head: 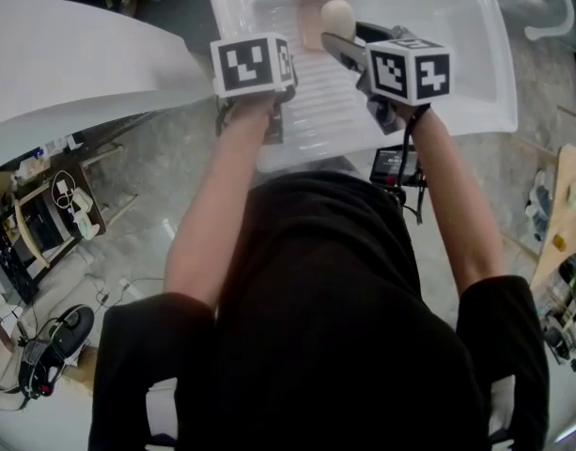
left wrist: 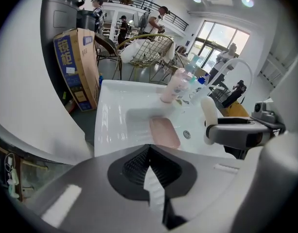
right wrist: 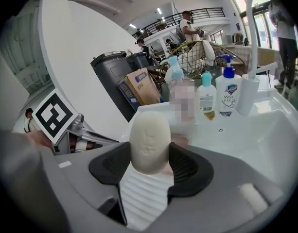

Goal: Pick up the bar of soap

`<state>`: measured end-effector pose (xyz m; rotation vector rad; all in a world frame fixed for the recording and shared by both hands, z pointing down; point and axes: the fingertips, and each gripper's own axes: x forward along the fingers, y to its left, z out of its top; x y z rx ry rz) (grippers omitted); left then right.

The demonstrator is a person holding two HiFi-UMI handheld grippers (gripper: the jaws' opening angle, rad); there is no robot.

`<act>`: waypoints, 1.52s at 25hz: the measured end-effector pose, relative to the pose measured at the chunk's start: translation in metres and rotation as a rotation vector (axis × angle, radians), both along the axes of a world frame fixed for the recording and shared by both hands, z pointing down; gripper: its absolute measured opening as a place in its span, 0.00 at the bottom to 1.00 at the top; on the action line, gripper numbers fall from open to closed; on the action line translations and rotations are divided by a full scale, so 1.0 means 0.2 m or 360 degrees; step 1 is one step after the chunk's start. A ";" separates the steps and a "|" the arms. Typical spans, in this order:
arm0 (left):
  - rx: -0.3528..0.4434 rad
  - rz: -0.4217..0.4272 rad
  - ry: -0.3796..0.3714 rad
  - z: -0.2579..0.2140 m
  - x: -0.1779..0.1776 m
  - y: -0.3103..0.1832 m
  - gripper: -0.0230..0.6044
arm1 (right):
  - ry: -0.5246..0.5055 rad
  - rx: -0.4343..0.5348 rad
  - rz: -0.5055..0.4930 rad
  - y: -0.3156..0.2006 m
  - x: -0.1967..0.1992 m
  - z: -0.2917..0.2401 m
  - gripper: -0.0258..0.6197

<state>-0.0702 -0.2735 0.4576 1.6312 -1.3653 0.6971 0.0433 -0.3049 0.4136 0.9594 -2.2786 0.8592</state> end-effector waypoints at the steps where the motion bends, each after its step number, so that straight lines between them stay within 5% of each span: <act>1: 0.0002 -0.0007 -0.0004 0.00 0.01 0.01 0.03 | -0.0002 0.0004 -0.0002 0.01 0.02 0.00 0.46; 38: -0.0006 -0.0190 -0.0073 0.02 0.03 0.23 0.03 | -0.0078 -0.0032 -0.0187 0.17 0.01 0.08 0.46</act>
